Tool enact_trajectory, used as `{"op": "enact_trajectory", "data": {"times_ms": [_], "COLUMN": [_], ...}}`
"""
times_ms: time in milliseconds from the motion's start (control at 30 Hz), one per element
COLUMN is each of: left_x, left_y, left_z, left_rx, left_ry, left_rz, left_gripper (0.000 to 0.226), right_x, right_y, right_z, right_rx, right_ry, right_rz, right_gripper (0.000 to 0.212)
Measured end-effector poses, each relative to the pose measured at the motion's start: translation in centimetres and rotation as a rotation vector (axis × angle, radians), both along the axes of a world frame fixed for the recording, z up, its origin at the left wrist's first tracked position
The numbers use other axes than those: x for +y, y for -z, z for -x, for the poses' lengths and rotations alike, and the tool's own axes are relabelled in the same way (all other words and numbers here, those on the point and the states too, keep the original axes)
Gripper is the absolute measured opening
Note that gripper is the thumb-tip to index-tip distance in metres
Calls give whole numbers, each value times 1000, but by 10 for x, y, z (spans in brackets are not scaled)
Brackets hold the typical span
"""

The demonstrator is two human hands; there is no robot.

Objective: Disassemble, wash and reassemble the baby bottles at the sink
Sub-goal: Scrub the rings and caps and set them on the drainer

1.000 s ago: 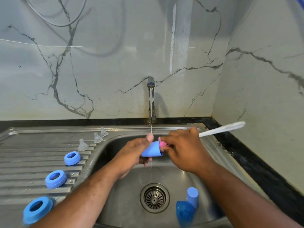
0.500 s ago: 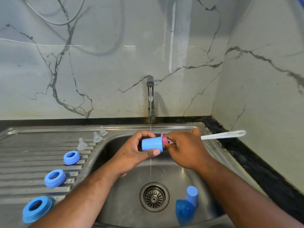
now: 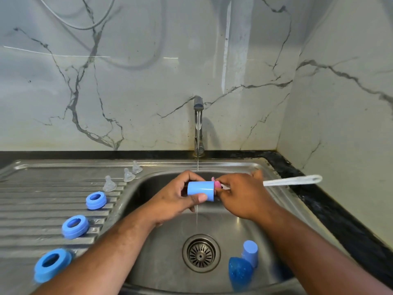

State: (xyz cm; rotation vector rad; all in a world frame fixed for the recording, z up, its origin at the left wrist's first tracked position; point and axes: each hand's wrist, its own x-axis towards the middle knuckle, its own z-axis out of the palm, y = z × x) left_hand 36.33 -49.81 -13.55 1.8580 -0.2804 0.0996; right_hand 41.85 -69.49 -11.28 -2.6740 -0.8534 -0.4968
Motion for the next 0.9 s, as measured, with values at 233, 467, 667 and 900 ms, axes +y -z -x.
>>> {"op": "enact_trajectory", "data": {"times_ms": [233, 467, 667, 900], "left_x": [-9, -3, 8, 18], "left_y": [3, 4, 9, 30], "left_z": [0, -5, -9, -18], "left_rx": [246, 237, -98, -20], "left_ry": [-49, -31, -20, -388], "left_rz": [275, 397, 260, 68], "left_gripper": [56, 53, 44, 70], "right_x": [-1, 2, 1, -27], "right_y": [4, 3, -5, 13], "right_z": [-3, -2, -2, -32], "right_rx": [-347, -387, 301, 434], "right_ry": [-142, -102, -123, 117], "right_rz": [71, 24, -152, 59], "right_gripper": [19, 23, 32, 38]}}
